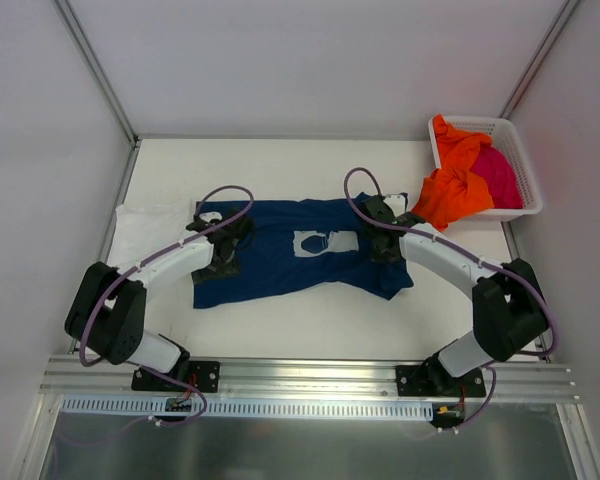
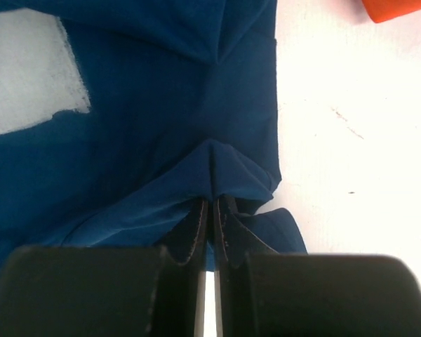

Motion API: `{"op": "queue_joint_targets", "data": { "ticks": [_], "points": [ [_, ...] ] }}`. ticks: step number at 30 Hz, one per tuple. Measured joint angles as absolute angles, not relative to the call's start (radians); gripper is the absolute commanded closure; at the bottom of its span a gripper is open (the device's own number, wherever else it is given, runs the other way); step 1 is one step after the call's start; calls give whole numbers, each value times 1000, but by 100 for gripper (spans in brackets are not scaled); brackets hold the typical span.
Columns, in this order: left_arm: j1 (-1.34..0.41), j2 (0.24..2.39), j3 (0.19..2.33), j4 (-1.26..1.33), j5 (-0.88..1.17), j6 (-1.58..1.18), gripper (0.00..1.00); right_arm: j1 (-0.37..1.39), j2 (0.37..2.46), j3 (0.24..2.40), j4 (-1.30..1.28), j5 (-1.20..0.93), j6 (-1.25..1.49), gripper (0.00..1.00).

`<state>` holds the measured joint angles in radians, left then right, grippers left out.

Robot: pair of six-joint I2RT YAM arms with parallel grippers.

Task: Fold and stack the t-shirts
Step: Grap the side of the flattened tshirt closest away from the robot with both arms

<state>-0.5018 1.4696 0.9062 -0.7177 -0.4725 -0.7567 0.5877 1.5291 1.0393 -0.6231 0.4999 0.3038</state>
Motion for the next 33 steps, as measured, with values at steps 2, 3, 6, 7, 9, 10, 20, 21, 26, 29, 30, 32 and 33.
{"op": "queue_joint_targets", "data": {
  "ticks": [2, 3, 6, 7, 9, 10, 20, 21, 26, 29, 30, 32, 33],
  "points": [
    [-502, 1432, 881, -741, -469, -754, 15, 588, 1529, 1039, -621, 490, 302, 100],
    [-502, 1413, 871, -751, -468, -751, 12, 588, 1529, 1039, -619, 488, 302, 99],
    [-502, 1369, 840, -767, -463, -761, 7, 588, 1528, 1031, -607, 479, 302, 100],
    [-502, 1357, 825, -768, -462, -765, 6, 588, 1525, 1025, -603, 475, 302, 100],
    [-503, 1348, 793, -776, -453, -775, 5, 588, 1517, 1008, -596, 466, 302, 99],
    [-504, 1348, 777, -781, -448, -779, 5, 588, 1512, 1000, -595, 463, 302, 100],
    [-525, 1277, 682, -802, -403, -859, 5, 588, 1443, 954, -579, 437, 302, 99],
    [-525, 1266, 680, -801, -402, -867, 5, 588, 1438, 952, -578, 436, 302, 100],
    [-532, 1257, 666, -799, -402, -904, 7, 588, 1418, 944, -569, 429, 302, 100],
    [-538, 1259, 640, -783, -401, -920, 7, 588, 1407, 935, -565, 428, 302, 100],
    [-538, 1261, 636, -781, -401, -926, 7, 588, 1405, 934, -565, 428, 302, 99],
    [-538, 1266, 637, -776, -401, -929, 8, 588, 1399, 933, -564, 426, 302, 99],
    [-538, 1268, 637, -774, -401, -929, 8, 588, 1396, 932, -564, 425, 303, 100]
  ]
}}
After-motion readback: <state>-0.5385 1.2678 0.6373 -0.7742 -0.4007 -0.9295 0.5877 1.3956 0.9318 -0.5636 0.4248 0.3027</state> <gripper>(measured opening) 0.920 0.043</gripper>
